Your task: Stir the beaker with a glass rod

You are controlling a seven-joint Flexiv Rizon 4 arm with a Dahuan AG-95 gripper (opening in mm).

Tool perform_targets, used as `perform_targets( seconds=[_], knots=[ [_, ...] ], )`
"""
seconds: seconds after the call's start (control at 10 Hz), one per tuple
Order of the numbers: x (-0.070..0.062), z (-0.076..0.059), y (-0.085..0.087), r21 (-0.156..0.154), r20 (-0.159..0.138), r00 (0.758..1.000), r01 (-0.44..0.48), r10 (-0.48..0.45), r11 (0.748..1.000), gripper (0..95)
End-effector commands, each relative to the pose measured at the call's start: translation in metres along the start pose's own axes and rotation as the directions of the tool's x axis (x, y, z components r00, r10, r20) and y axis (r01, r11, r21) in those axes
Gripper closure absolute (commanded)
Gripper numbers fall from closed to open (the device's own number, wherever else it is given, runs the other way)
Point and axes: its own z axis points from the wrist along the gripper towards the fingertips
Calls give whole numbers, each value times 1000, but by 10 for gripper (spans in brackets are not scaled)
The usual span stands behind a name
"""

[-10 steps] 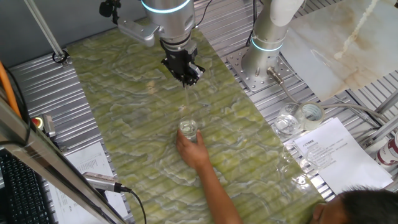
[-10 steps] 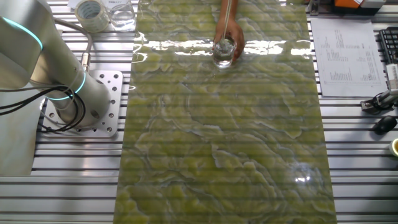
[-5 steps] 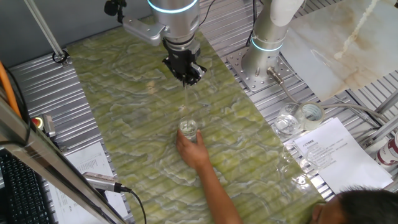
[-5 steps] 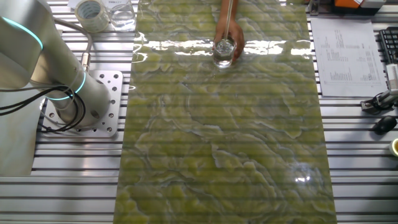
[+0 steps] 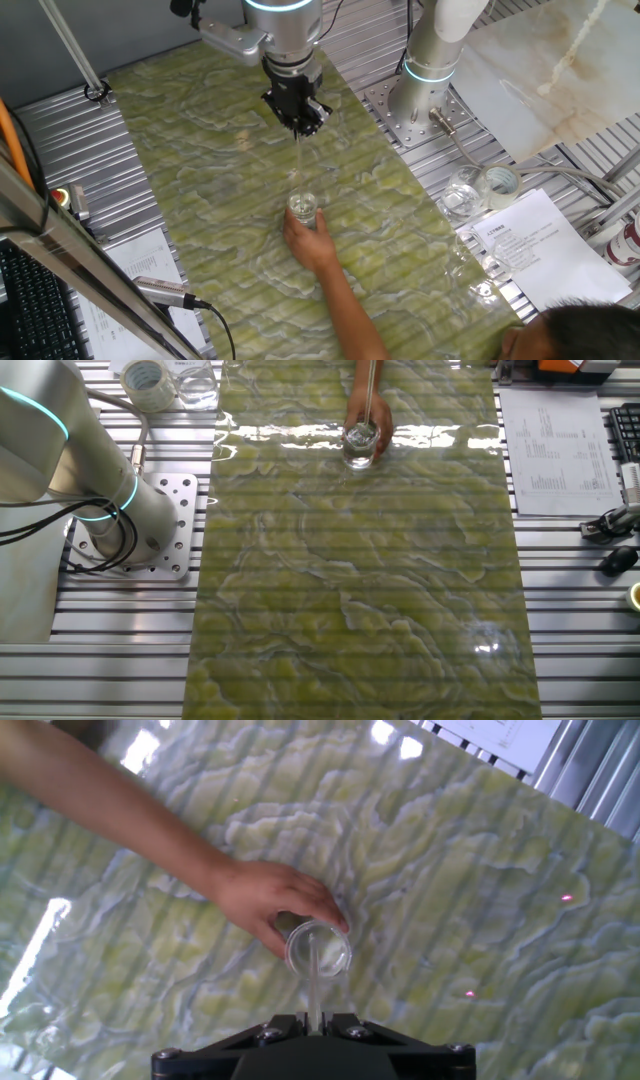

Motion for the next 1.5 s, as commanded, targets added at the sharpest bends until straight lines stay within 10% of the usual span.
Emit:
perform_targets(
  seconds=[0.1,0.6,1.0,1.3,1.5],
  knots=[
    [-3,0,2,-6,-50,999,-2,2,1000,950],
    [-4,1,2,47,-89,995,49,-45,998,950],
    [-4,1,2,75,-52,996,81,-77,994,950],
    [-5,1,3,49,11,998,68,-68,996,950],
    [-6,2,4,8,-46,998,41,-41,999,950]
  ],
)
